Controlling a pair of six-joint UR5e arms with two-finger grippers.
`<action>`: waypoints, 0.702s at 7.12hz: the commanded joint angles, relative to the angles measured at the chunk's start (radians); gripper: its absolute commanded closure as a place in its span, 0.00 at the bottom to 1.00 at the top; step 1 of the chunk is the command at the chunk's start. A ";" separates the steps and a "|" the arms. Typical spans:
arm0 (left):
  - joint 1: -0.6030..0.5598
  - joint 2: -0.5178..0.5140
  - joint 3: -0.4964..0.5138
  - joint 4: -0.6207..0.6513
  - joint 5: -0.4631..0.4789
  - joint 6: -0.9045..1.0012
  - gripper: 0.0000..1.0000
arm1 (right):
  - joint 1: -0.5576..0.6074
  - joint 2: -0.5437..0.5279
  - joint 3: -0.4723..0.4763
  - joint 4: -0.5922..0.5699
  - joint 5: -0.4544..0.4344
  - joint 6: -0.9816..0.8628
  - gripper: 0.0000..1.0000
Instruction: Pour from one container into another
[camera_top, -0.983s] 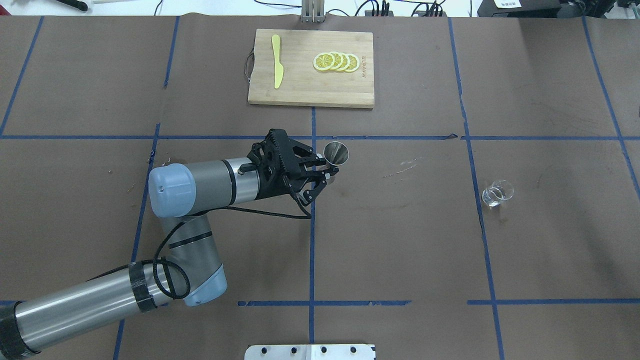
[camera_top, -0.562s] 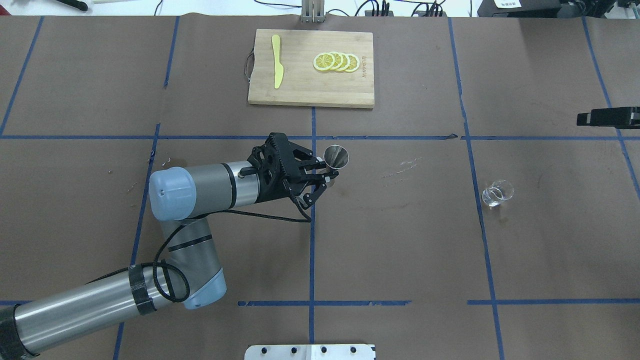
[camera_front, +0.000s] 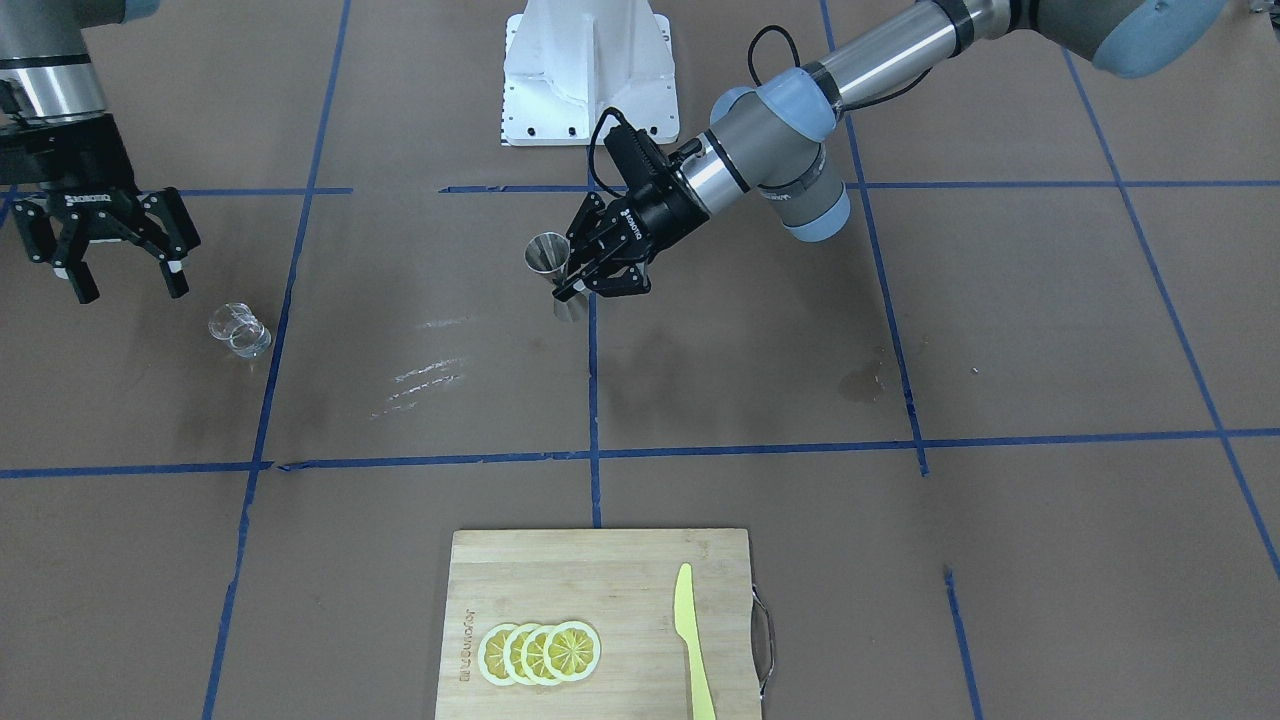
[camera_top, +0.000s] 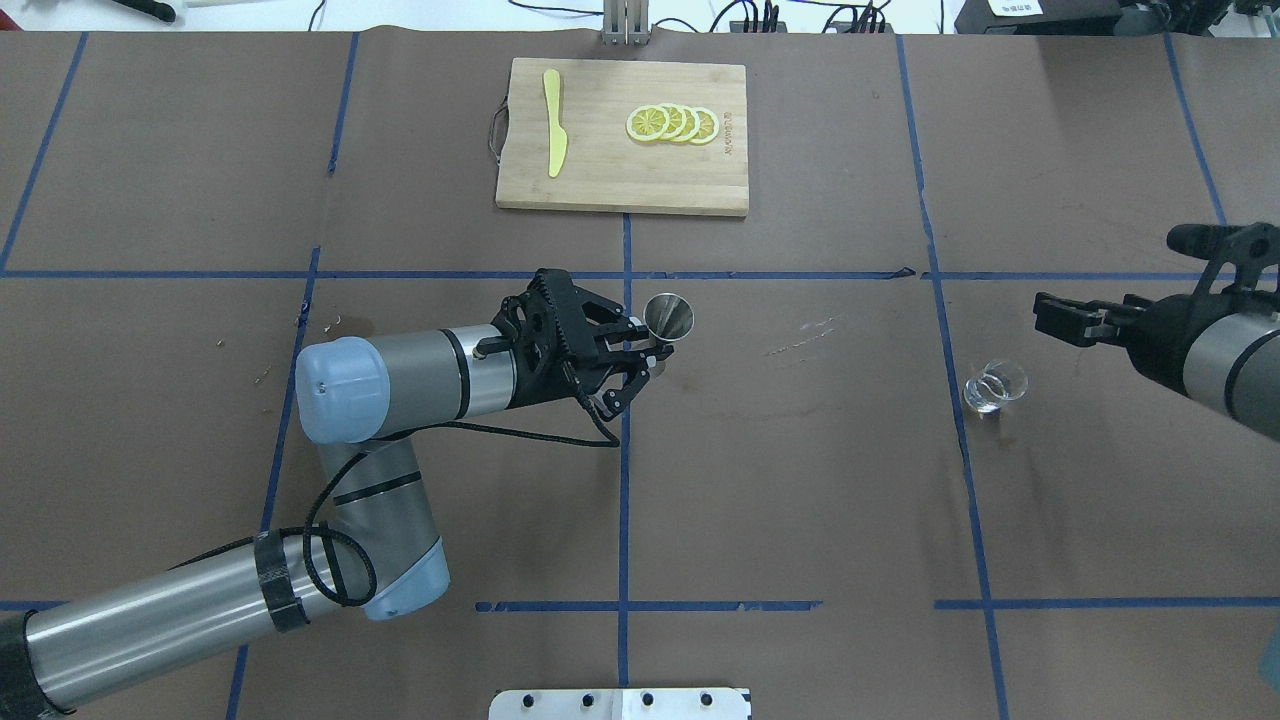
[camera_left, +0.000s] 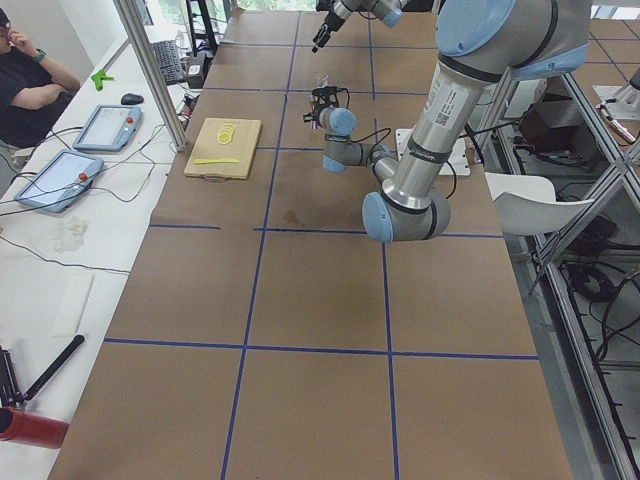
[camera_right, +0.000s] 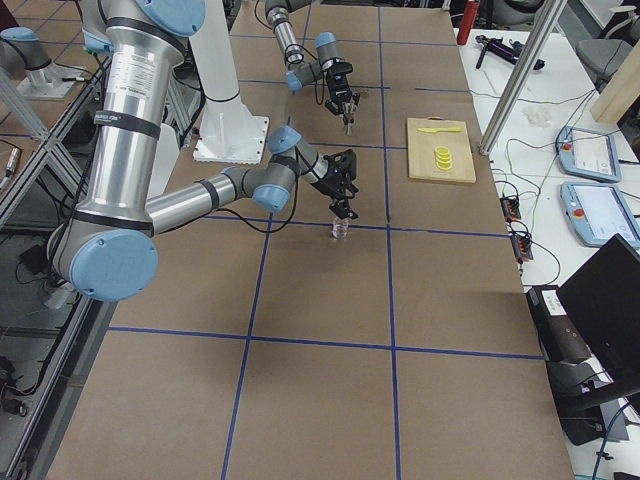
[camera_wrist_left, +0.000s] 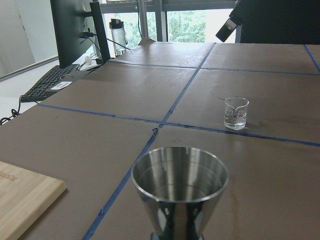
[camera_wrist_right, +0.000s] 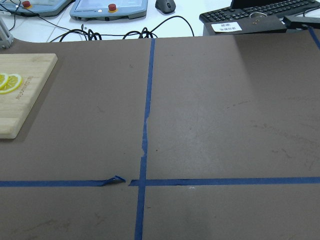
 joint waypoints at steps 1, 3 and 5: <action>0.005 0.002 -0.001 0.000 0.001 0.000 1.00 | -0.247 -0.007 -0.070 0.003 -0.404 0.151 0.00; 0.007 0.002 -0.001 0.000 0.001 0.000 1.00 | -0.344 0.007 -0.138 0.004 -0.620 0.203 0.00; 0.008 0.002 -0.002 -0.002 0.001 0.000 1.00 | -0.375 0.091 -0.250 0.006 -0.718 0.232 0.00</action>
